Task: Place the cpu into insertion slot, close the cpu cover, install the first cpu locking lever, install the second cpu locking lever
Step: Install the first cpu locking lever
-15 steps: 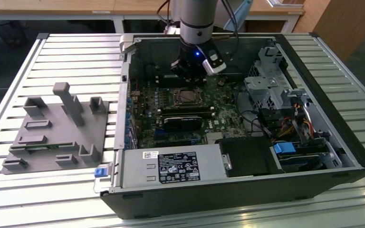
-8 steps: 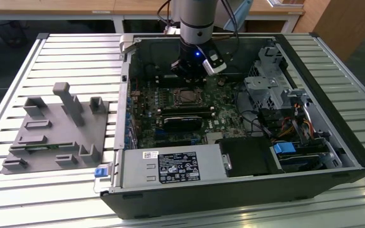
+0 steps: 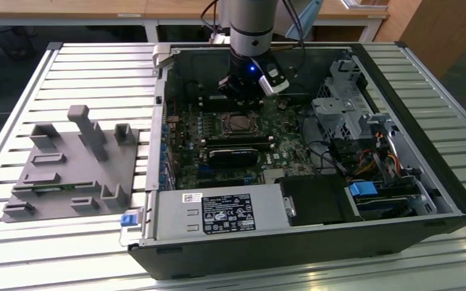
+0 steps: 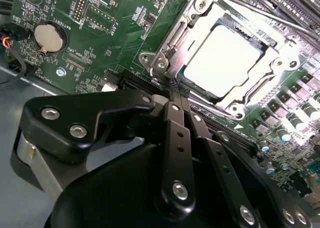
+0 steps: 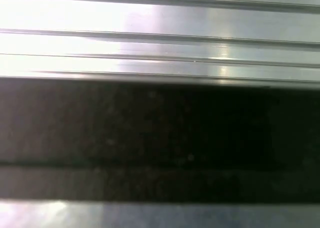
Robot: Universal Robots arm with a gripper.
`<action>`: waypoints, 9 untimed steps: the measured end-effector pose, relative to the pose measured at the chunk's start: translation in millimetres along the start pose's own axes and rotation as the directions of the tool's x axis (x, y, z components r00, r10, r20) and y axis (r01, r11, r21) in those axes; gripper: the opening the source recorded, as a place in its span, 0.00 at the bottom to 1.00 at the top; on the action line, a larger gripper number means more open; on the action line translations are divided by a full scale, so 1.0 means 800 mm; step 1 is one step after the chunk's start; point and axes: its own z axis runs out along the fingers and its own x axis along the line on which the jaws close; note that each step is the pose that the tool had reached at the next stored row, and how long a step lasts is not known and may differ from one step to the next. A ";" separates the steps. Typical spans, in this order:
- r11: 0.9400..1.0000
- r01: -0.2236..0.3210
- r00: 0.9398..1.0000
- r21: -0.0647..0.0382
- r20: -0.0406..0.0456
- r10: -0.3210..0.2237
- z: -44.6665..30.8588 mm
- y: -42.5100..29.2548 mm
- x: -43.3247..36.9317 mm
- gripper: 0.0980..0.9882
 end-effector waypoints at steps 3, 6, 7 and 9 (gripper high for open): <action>1.000 0.000 1.000 0.000 0.000 0.000 -0.0001 0.0000 0.000 0.01; 1.000 0.000 1.000 0.003 0.000 0.000 0.0000 0.0000 0.000 0.01; 1.000 0.000 1.000 0.004 0.000 0.000 0.0002 0.0000 0.000 0.01; 1.000 0.000 1.000 0.007 0.000 0.000 0.0008 -0.0001 0.000 0.01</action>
